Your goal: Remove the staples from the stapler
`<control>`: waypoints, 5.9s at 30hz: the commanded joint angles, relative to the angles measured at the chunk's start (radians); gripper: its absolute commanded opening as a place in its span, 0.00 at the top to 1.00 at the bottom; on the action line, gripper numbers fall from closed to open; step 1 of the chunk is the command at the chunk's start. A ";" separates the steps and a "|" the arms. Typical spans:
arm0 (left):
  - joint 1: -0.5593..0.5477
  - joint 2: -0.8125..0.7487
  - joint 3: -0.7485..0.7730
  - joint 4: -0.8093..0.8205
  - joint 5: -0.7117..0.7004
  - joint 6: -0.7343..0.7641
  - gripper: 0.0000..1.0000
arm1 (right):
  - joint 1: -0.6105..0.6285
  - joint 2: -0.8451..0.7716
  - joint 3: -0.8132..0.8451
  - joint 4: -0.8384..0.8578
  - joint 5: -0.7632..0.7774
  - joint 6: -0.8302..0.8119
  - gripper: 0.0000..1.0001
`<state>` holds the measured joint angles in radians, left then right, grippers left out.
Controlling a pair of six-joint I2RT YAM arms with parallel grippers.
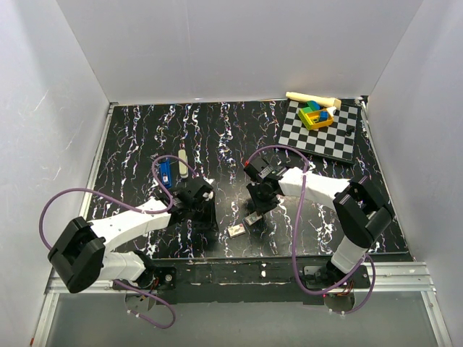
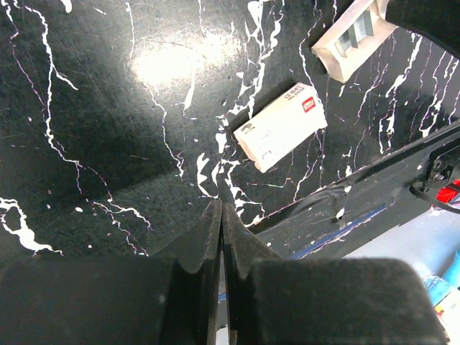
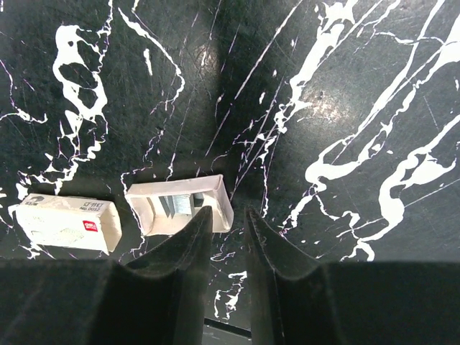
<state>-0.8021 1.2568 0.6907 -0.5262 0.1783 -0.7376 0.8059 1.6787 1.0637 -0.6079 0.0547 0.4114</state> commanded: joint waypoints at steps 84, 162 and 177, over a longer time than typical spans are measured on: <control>-0.118 0.225 -0.007 0.164 -0.079 -0.094 1.00 | 0.125 -0.036 0.007 -0.043 0.086 0.096 0.99; -0.128 0.193 -0.045 0.135 -0.165 -0.082 1.00 | 0.217 -0.010 0.045 -0.047 0.095 0.191 0.86; -0.128 0.185 -0.048 0.115 -0.203 -0.083 1.00 | 0.214 -0.093 0.055 -0.112 0.181 0.207 0.62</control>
<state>-0.9310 1.4471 0.6739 -0.3511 0.0601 -0.8383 1.0168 1.6432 1.0962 -0.6865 0.1719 0.6025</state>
